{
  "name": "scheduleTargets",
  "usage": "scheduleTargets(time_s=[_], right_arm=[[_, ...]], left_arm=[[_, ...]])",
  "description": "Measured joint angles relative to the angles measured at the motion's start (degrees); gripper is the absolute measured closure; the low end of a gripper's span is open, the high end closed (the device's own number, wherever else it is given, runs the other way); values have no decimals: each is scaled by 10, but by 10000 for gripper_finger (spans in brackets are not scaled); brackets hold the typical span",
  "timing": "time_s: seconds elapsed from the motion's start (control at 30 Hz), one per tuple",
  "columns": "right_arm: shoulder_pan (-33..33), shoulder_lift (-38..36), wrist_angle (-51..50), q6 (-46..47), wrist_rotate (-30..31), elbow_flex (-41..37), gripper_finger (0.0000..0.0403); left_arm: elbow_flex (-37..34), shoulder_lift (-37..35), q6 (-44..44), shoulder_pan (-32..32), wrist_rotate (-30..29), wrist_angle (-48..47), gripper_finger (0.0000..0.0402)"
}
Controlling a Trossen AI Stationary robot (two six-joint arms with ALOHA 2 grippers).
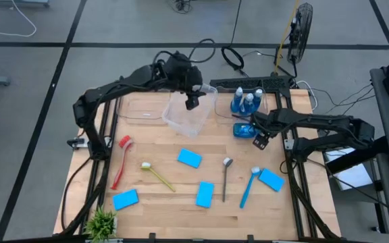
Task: Pick & Place Kitchen Sink Supplies
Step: Put the blue dish soap into the right transparent bin
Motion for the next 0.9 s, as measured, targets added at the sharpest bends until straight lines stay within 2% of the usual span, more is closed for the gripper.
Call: scheduleTargets(time_s=[0.5, 0.9], right_arm=[[-14, 41, 35, -5, -3, 0, 133], [-15, 93, 37, -7, 0, 0, 133]], left_arm=[[1, -29, 75, -25, -4, 43, 210], [1, -28, 33, -52, -6, 59, 190]])
